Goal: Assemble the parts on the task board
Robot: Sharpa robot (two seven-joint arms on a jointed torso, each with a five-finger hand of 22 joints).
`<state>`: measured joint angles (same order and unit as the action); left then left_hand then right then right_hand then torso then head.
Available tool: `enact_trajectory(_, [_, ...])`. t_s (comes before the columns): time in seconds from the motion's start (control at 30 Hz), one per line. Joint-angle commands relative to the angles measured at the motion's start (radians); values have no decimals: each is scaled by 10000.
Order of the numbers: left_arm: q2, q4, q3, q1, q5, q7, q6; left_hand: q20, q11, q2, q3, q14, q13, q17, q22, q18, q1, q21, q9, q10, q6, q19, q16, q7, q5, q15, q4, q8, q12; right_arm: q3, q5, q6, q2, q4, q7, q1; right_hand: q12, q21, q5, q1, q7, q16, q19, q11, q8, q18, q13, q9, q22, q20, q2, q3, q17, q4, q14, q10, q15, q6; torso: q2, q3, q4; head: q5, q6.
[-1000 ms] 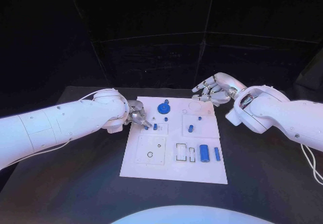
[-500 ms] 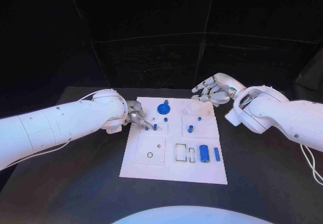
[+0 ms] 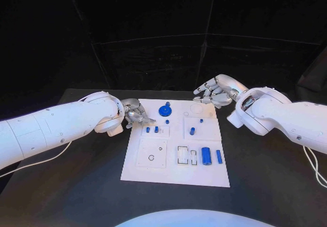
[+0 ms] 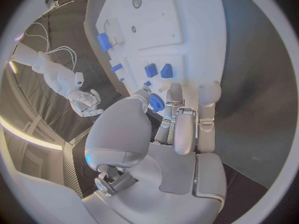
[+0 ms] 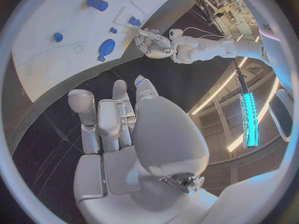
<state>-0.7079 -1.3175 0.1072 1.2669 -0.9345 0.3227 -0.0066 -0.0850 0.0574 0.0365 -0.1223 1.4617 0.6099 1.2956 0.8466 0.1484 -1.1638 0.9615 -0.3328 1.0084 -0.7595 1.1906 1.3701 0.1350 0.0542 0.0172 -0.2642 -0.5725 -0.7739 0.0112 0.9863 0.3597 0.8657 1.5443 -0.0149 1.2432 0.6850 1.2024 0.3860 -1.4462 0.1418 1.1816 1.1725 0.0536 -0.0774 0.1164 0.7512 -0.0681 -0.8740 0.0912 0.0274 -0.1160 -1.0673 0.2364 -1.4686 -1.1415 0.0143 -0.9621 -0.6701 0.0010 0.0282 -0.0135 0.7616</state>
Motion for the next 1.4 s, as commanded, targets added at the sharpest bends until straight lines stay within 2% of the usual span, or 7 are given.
enact_trajectory(0.03, [1,-37,-12,21,1422,-2021,-1053,-110,124,-83,-74,-288,-234,-643,-978,280,-462,-968,135,-348,185,-566,-662,111,28,-108,195,95,237,-5,-21,-34,-4,-1,90,16,2,-46,49,32,26,-25,-64,11,-61,206,-16,0,8,-18,-74,-5,15,35,-20,29,67,-27,-9,1,-12,5,-35])
enact_trajectory(0.1, [31,-57,-12,23,1607,-2752,-1148,-227,267,-127,-188,-1060,-585,-2040,-1421,331,-998,-1559,309,-919,269,-906,-1919,228,39,-244,442,189,651,-5,-21,-33,-10,-11,94,16,2,-46,49,32,26,-25,-64,11,-61,206,-16,0,8,-18,-74,-5,15,35,-20,29,67,-27,-10,3,-13,13,-40])
enact_trajectory(0.27, [211,-44,-11,25,1394,-3941,-1526,-362,365,-73,-669,-1964,-1193,-3517,-1809,345,-2188,-2163,657,-1273,153,-1138,-3303,367,32,-349,1126,429,1153,-5,-21,-25,-29,-37,88,16,2,-46,51,34,27,-26,-60,11,-60,204,-18,1,5,-17,-76,-8,12,40,-21,30,67,-25,-20,2,-20,32,-69])
enact_trajectory(0.43, [708,320,-9,30,-688,-4270,-1527,-459,510,292,-1165,-2518,-2314,-4692,-2163,368,-2830,-2640,1319,-1591,-169,-1095,-4243,455,-5,-471,1617,1146,2093,-5,-21,-8,-74,-77,62,15,4,-56,63,-1,25,-37,-59,6,-60,206,-26,1,14,-17,-100,2,17,38,-21,35,68,-23,-13,13,-29,62,-125])
enact_trajectory(0.6, [1171,672,0,30,-2813,-3951,-1098,-355,418,713,-1583,-1340,-3146,-3380,-2063,368,-2869,-2361,1824,-1254,-615,-463,-2665,303,-4,-360,1942,1730,2560,-5,-20,-7,-98,-87,43,15,4,-56,63,-1,25,-37,-59,6,-60,206,-26,1,14,-17,-100,2,17,38,-21,35,68,-23,-22,7,-33,119,-168])
enact_trajectory(0.87, [1870,1367,57,6,-4810,-3741,-1027,-344,452,1000,-1717,-679,-3943,-2574,-1740,318,-2539,-1937,2224,-1290,-1014,69,-1636,260,5,-351,2073,2257,3122,-5,-20,-13,-134,-82,38,15,4,-62,66,-22,24,-42,-58,5,-61,206,-30,0,19,-17,-112,8,18,36,-22,37,69,-23,-30,4,-25,145,-206])
enact_trajectory(1.4, [2456,1964,63,-106,-5697,-3414,-310,-273,390,1003,-1779,76,-4655,-1255,647,-100,-2381,345,2540,-961,-1566,1348,-308,172,4,-288,2322,2747,3462,-5,-19,-29,-189,-99,37,15,4,-62,66,-22,24,-42,-58,5,-61,206,-30,0,19,-17,-112,8,18,36,-22,37,69,-23,-17,-7,-13,190,-137])
